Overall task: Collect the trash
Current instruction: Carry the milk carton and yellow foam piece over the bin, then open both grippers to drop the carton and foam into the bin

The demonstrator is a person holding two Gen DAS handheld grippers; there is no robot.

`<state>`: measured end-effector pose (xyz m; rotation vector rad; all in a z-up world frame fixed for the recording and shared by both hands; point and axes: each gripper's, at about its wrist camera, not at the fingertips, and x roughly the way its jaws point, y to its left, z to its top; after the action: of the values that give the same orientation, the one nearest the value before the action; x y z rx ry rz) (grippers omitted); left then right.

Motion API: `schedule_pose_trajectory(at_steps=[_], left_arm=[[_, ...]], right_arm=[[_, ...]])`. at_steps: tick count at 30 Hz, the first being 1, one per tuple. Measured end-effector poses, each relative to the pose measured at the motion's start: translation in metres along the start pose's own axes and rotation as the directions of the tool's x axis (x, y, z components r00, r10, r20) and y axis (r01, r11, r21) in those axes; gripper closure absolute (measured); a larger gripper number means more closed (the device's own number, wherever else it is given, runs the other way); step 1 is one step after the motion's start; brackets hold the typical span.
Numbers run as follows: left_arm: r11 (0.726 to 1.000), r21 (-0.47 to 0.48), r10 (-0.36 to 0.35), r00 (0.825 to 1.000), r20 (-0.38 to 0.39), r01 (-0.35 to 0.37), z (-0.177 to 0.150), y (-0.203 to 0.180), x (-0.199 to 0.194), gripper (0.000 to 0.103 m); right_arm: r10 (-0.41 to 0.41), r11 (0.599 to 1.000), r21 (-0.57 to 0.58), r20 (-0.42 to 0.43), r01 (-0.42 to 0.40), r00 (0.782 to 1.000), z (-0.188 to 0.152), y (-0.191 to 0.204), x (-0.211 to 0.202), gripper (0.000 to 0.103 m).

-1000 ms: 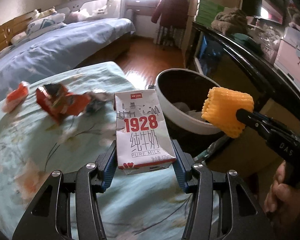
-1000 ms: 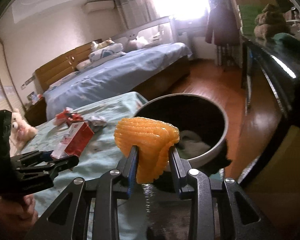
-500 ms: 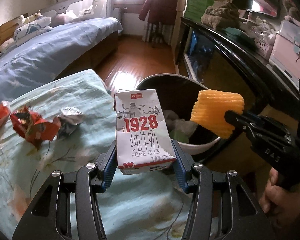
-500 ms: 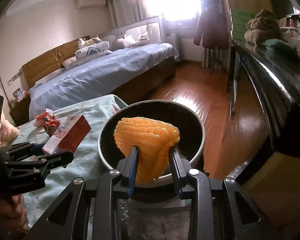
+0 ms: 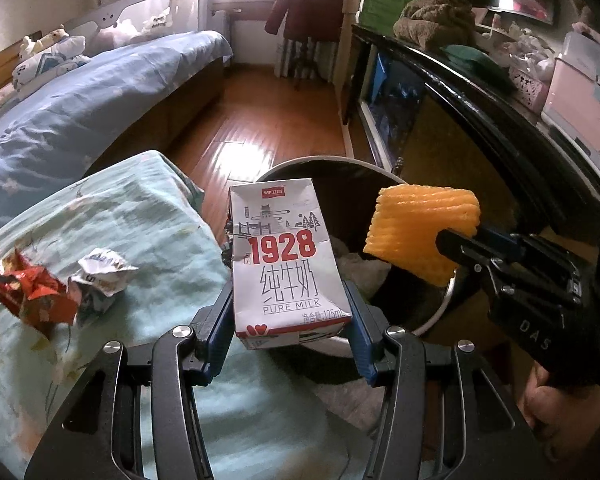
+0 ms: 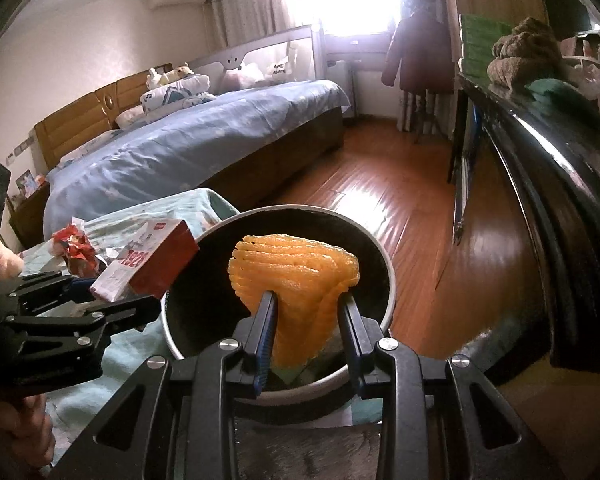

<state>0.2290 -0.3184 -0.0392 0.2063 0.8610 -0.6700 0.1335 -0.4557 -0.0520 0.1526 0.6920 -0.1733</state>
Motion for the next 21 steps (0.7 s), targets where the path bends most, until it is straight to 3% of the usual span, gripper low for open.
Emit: schedule_pose_trajectory(at_steps=[9, 14, 16, 21], left_arm=[[1.0, -0.004, -0.018, 1.0, -0.023, 0.018, 0.007, -0.003, 0.014, 0.053], [1.0, -0.015, -0.02, 1.0, -0.013, 0.02, 0.008, -0.002, 0.013, 0.05], [1.0, -0.025, -0.019, 1.0, -0.006, 0.019, 0.006, 0.001, 0.011, 0.045], [0.998, -0.054, -0.017, 1.0, 0.01, 0.017, -0.002, 0.008, 0.001, 0.044]], right_arm=[[0.005, 1.0, 0.0, -0.034, -0.005, 0.999, 0.002, -0.006, 0.015, 0.067], [0.013, 1.0, 0.023, -0.052, -0.012, 0.999, 0.003, -0.012, 0.021, 0.054], [0.016, 0.999, 0.036, -0.054, -0.014, 0.998, 0.003, -0.014, 0.021, 0.052], [0.024, 0.999, 0.049, -0.051, -0.022, 0.998, 0.003, -0.015, 0.019, 0.05]])
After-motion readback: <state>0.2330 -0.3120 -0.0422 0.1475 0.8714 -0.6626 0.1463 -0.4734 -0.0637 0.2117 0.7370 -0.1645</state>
